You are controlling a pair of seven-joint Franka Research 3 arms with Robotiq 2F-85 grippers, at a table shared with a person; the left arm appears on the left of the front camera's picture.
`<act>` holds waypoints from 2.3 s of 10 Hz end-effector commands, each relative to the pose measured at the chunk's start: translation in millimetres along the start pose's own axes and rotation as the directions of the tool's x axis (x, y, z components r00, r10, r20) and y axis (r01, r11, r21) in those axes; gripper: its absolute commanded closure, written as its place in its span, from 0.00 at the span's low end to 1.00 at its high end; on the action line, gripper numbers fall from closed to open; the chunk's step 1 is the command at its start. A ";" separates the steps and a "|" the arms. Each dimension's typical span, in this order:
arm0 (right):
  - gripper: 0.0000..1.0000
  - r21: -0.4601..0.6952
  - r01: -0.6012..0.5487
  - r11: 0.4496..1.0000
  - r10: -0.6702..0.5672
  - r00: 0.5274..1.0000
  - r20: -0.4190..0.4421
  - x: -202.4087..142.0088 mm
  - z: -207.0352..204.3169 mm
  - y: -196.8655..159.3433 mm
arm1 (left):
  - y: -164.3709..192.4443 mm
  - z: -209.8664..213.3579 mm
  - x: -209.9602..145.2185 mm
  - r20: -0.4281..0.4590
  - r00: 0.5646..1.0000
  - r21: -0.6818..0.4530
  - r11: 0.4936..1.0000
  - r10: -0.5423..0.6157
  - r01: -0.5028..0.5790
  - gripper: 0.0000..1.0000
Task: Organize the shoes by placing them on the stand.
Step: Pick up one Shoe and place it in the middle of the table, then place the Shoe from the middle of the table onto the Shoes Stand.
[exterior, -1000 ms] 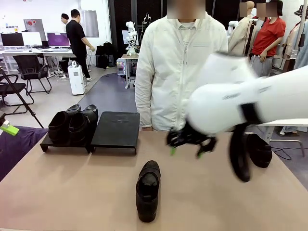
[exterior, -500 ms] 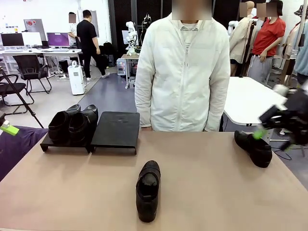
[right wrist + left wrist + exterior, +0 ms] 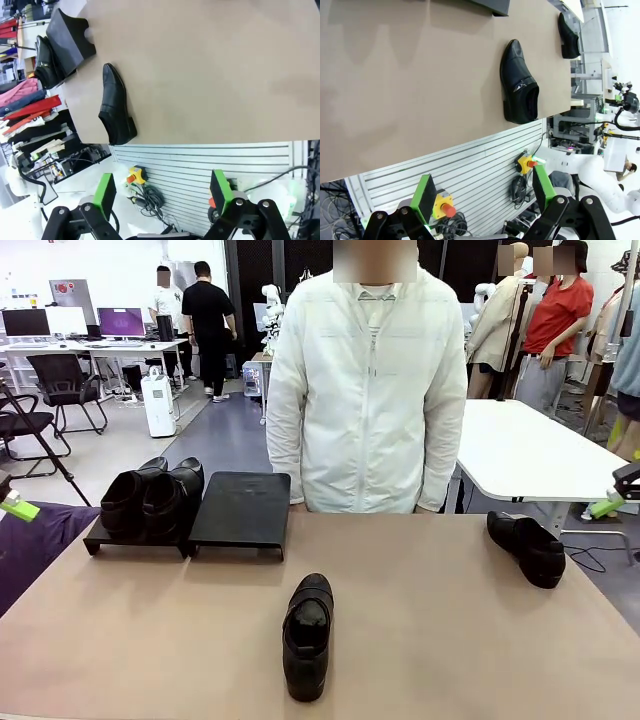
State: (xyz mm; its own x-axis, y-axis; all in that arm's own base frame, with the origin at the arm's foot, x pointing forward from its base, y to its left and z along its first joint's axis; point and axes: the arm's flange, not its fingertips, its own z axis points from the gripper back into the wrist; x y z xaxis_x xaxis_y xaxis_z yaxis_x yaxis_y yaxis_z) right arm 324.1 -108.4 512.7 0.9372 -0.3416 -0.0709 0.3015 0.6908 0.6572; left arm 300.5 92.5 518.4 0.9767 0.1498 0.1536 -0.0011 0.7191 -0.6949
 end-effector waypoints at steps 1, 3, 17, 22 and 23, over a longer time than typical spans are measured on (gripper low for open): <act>0.00 -0.001 -0.035 0.999 0.035 0.999 -0.006 -0.2 5.8 0.7 | -1.3 -0.2 -0.9 0.004 1.000 -0.018 1.000 0.009 -0.009 0.00; 0.00 -0.001 -0.035 0.999 0.035 0.999 -0.006 -0.2 5.8 0.7 | -1.3 -0.2 -0.9 0.004 1.000 -0.018 1.000 0.009 -0.009 0.00; 0.00 -0.001 -0.035 0.999 0.035 0.999 -0.006 -0.2 5.8 0.7 | -320.6 -231.8 -15.1 -0.411 0.863 0.395 0.796 -0.294 0.459 0.00; 0.00 -0.001 -0.035 0.999 0.035 0.999 -0.006 -0.2 5.8 0.7 | -360.5 -297.5 -64.0 -0.459 0.835 0.378 0.784 -0.302 0.492 0.00; 0.00 -0.001 -0.035 0.999 0.035 0.999 -0.006 -0.2 5.8 0.7 | -360.5 -297.5 -64.0 -0.459 0.835 0.378 0.784 -0.302 0.492 0.00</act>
State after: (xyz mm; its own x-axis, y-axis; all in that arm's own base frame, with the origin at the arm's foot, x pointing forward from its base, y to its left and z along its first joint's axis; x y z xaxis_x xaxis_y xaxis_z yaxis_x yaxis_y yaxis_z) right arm 323.0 -107.8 515.1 0.9394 -0.3369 -0.0627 0.2957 0.7041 0.6456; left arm 314.7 -395.0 546.9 0.9188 -0.3948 -0.0057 0.3872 0.9038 -0.1824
